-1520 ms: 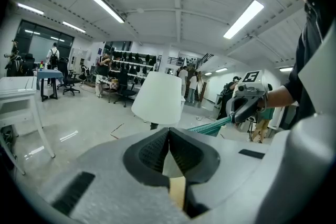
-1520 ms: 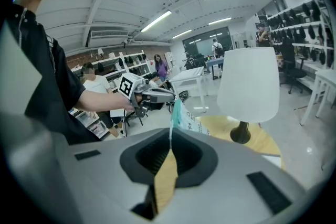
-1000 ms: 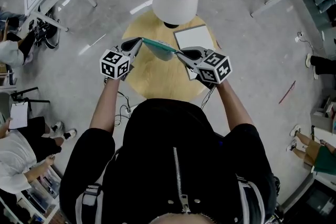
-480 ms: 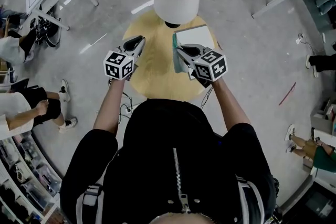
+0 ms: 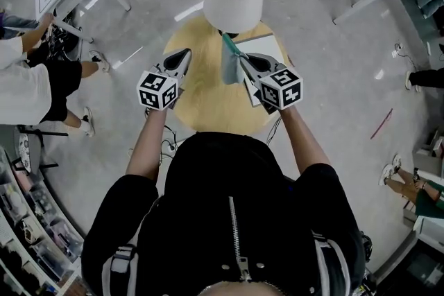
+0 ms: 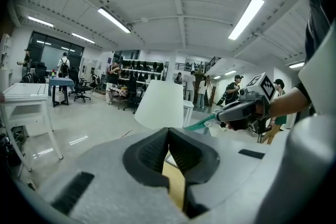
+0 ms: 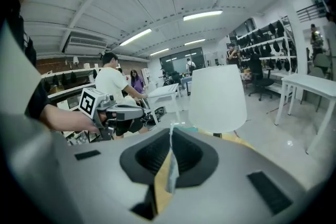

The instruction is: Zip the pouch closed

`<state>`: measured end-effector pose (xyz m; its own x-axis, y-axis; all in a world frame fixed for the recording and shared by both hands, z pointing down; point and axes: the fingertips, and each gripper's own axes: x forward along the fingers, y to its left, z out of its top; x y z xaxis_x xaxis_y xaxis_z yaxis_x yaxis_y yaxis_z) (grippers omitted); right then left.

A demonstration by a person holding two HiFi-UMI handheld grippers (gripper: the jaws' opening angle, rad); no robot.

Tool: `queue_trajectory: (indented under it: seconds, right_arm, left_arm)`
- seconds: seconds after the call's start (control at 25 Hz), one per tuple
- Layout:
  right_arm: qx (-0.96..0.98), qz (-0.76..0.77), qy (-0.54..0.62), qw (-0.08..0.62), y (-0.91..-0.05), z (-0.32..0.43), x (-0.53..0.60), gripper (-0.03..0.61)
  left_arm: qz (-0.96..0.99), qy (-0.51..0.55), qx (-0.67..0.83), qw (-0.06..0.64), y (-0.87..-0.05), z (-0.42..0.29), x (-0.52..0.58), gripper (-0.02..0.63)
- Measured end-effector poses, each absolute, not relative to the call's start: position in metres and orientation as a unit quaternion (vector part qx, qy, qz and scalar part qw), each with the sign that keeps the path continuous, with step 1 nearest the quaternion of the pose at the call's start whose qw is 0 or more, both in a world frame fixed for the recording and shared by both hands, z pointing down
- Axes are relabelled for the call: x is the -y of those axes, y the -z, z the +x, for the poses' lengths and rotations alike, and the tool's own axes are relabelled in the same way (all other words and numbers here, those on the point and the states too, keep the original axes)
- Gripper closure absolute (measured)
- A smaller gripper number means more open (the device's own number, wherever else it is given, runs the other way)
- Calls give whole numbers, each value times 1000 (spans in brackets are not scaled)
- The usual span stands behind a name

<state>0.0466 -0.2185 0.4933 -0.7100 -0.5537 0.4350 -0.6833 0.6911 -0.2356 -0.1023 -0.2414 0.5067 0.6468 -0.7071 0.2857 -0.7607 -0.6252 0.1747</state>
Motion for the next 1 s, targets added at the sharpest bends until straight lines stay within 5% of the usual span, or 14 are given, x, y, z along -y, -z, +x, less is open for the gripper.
queue_trajectory:
  seconds: [1.0]
  right_arm:
    - [909, 353, -150, 166, -479, 50, 218, 560]
  left_arm:
    - [897, -86, 411, 143, -503, -106, 238, 612]
